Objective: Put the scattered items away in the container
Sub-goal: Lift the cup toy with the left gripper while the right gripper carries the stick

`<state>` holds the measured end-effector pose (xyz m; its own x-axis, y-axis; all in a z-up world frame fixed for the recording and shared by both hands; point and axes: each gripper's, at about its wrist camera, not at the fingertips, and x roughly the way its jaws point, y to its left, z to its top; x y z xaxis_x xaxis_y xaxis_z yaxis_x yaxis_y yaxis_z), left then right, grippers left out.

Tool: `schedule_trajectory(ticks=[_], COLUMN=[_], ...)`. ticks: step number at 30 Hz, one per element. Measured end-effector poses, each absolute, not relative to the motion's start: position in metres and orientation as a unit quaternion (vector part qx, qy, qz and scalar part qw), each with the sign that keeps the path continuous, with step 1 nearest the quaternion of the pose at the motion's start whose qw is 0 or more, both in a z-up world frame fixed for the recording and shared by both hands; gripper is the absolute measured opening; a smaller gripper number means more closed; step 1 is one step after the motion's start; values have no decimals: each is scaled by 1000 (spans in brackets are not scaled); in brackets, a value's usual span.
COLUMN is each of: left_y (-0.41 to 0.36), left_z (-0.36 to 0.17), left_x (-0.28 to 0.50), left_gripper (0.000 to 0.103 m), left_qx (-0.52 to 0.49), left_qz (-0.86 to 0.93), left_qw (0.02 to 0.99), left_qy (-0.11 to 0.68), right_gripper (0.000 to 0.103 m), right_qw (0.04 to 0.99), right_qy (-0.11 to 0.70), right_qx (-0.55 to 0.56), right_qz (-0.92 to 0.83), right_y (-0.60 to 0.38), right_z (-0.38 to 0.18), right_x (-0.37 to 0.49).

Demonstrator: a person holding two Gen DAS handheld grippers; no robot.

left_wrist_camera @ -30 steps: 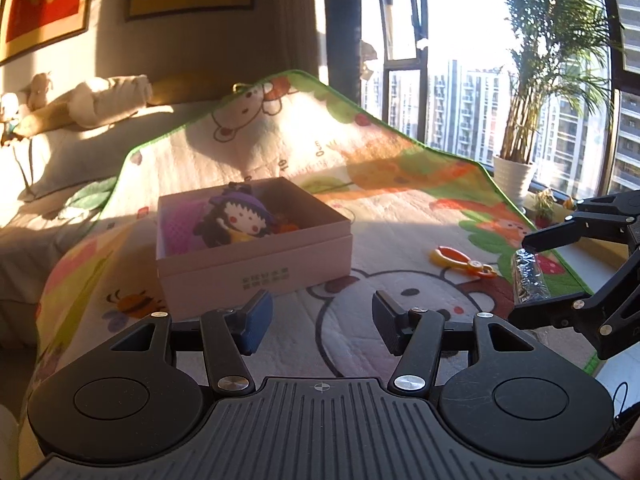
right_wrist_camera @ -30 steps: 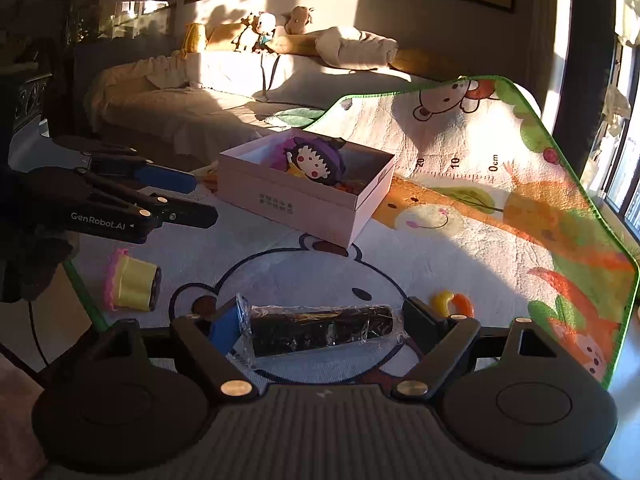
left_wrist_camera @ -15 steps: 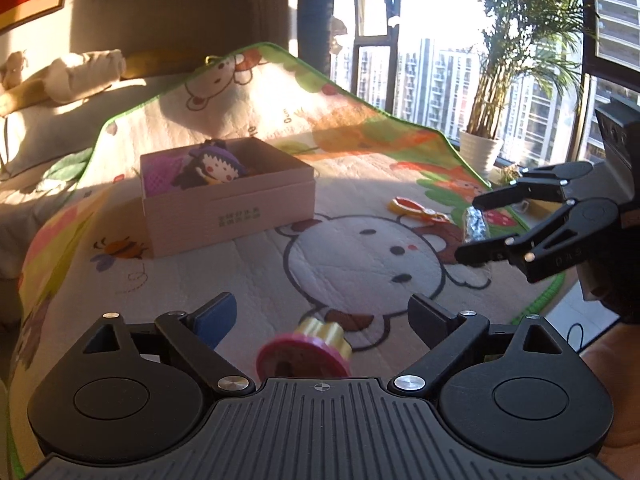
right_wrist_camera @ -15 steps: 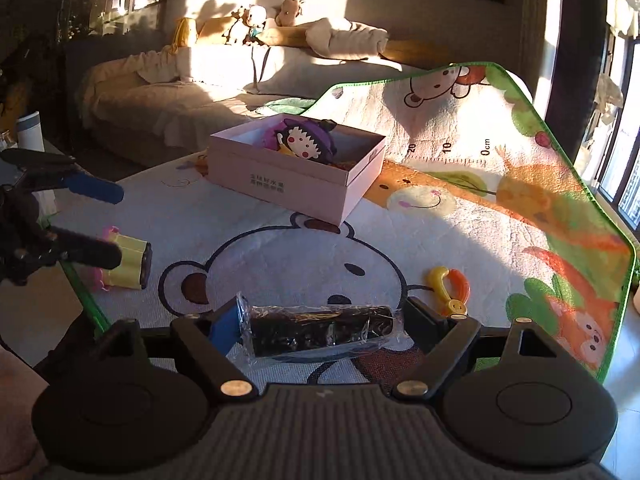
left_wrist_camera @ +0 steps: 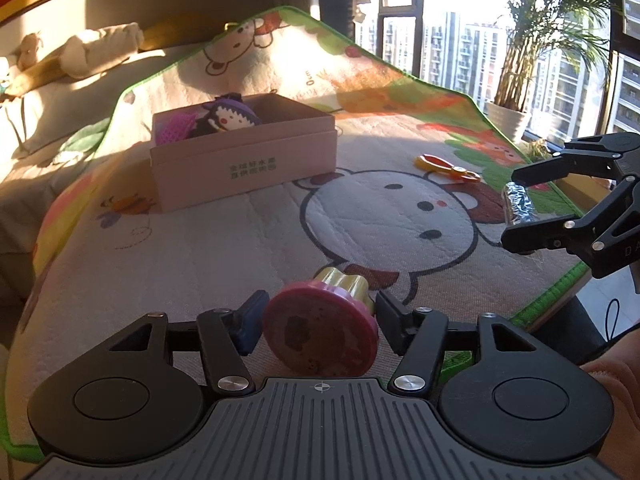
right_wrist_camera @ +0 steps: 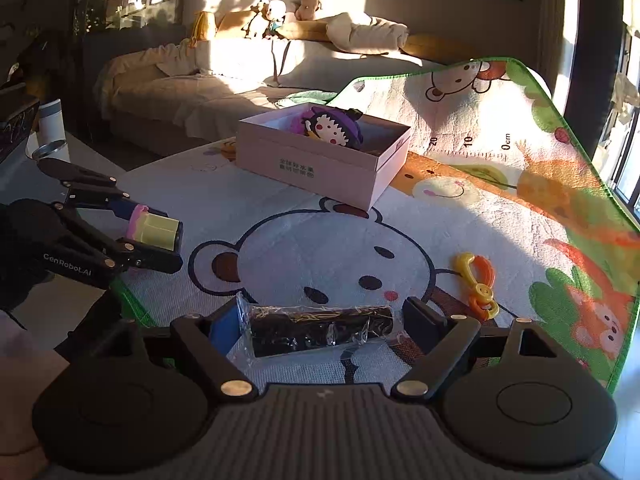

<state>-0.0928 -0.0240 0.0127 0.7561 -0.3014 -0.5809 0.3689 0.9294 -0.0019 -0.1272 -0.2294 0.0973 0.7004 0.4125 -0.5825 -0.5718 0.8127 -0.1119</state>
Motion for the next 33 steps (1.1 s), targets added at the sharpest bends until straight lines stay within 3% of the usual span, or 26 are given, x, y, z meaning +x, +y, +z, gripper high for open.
schedule_trajectory(ticks=[4, 7, 13, 15, 17, 21, 23, 25, 33], left_y=[-22, -22, -17, -5, 9, 26, 31, 27, -23], left_z=[19, 33, 70, 76, 79, 74, 71, 67, 30], left_x=[-92, -82, -33, -27, -27, -38, -52, -69, -102], left_gripper=[63, 45, 45, 50, 72, 78, 90, 94, 95], left_qx=[60, 74, 87, 60, 35, 37, 20, 19, 55], left_qz=[-177, -171, -154, -157, -156, -129, -152, -182, -234], left_qw=[938, 945, 960, 962, 963, 962, 956, 949, 920], left_qy=[291, 269, 215, 213, 217, 238, 250, 258, 309], right_gripper=[84, 84, 84, 84, 84, 84, 84, 84, 84], right_qw=[912, 912, 917, 923, 923, 918, 914, 911, 899], right_qy=[277, 270, 217, 202, 203, 225, 238, 248, 293], right_qx=[-142, -152, -176, -178, -171, -158, -153, -151, -149], right_qz=[267, 268, 285, 276, 278, 286, 291, 294, 290], right_y=[-231, -229, -212, -206, -205, -204, -205, -209, -228], right_z=[100, 107, 143, 151, 151, 137, 129, 123, 96], right_x=[-123, -115, -73, -59, -48, -43, -48, -57, -94])
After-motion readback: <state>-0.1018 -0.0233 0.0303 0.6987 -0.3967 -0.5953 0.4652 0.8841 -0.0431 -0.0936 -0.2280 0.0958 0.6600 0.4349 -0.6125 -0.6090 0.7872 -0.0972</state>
